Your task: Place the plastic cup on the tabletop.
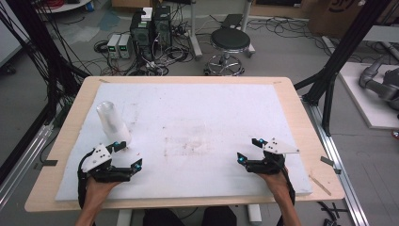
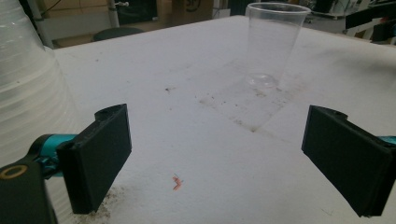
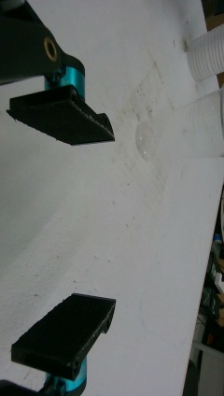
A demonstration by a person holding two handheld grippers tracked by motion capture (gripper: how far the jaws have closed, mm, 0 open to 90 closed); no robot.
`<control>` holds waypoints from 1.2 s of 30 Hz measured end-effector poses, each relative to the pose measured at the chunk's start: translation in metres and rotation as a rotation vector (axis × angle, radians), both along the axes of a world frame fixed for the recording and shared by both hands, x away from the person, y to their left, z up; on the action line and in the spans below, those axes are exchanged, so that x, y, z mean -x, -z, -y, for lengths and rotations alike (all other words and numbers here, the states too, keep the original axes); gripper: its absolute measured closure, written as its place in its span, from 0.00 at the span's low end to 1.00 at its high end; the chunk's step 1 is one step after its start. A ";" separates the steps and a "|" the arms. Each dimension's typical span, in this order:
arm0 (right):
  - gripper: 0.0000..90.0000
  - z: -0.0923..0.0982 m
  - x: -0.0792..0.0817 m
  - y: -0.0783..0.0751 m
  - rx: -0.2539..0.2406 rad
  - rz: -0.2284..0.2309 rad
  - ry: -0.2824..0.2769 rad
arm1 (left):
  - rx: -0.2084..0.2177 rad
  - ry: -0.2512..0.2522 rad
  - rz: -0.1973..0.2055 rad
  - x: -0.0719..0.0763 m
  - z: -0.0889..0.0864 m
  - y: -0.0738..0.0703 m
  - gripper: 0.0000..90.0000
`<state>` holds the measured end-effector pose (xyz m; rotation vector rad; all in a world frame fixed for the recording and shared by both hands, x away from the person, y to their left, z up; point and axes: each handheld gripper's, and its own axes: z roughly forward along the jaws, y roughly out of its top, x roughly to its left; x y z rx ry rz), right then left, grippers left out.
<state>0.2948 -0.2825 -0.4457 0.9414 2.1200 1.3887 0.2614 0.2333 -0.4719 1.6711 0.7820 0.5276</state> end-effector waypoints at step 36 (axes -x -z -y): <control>0.19 -0.001 -0.003 0.009 -0.003 0.001 -0.024 | 0.020 -0.006 -0.014 -0.001 -0.002 0.000 0.09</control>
